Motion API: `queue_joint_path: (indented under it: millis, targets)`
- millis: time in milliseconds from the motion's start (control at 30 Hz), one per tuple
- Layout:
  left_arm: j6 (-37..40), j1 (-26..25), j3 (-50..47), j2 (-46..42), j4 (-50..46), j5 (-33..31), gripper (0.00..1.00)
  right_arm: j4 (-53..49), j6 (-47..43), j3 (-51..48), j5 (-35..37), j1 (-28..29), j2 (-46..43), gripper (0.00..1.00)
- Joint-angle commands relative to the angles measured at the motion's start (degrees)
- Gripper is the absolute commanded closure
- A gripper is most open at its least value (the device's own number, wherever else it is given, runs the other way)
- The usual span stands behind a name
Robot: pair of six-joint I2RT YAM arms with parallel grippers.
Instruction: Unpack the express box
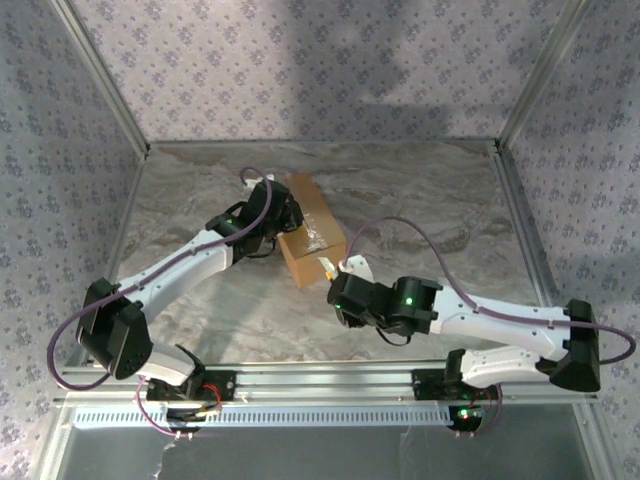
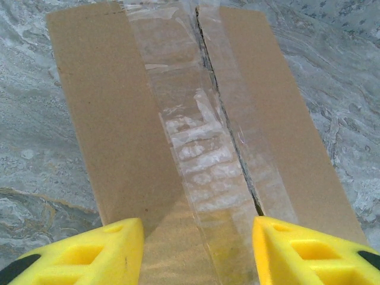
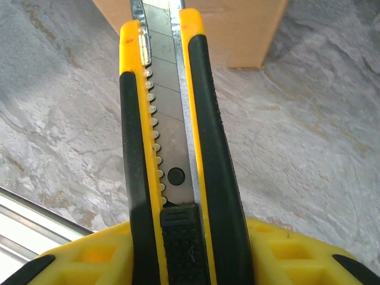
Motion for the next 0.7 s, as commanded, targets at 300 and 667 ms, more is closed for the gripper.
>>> queue_joint_path:
  millis: [300, 667]
  targets:
    - [1.68, -0.83, -1.34, -6.02, -1.51, 1.14, 0.48, -1.39, -4.11, -7.88, -3.97, -19.78, -14.11, 1.0]
    - [0.09, -0.83, -3.53, -13.35, -3.86, 0.46, 0.47, 15.87, -19.46, -9.05, -20.65, -54.14, -4.98, 1.0]
